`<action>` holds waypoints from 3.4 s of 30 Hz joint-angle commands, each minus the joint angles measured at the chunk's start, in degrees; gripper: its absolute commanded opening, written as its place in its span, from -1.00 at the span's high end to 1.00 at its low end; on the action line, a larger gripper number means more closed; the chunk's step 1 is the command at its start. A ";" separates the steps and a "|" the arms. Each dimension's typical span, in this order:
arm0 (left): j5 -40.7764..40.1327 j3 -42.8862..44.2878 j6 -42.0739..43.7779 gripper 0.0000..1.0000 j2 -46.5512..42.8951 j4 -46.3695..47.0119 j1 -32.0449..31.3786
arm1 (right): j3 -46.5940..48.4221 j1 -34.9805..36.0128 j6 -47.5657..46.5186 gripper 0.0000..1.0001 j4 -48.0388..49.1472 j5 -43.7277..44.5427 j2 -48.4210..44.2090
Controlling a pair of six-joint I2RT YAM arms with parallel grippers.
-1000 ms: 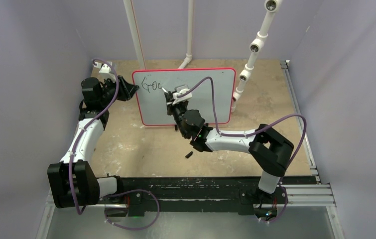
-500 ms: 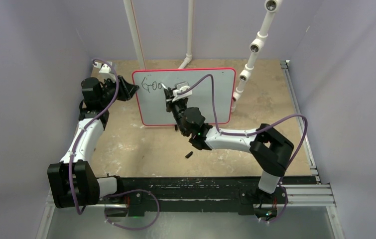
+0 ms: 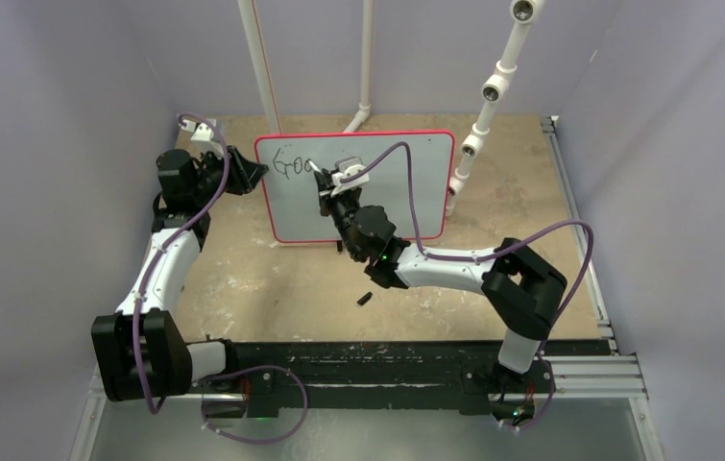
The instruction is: Write a sentence on the whiteboard
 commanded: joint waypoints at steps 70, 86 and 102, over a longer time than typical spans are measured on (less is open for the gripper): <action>0.21 0.26 0.40 0.42 0.18 0.95 -0.01 | -4.00 -1.08 -1.14 1.00 -0.60 -2.36 -1.34; 0.16 0.17 0.42 0.41 0.15 0.95 -0.01 | -4.88 -1.08 -2.58 1.00 0.33 0.61 -3.71; 0.13 0.14 0.47 0.41 0.17 0.88 0.00 | -2.62 -1.08 -6.34 1.00 5.27 2.32 -4.66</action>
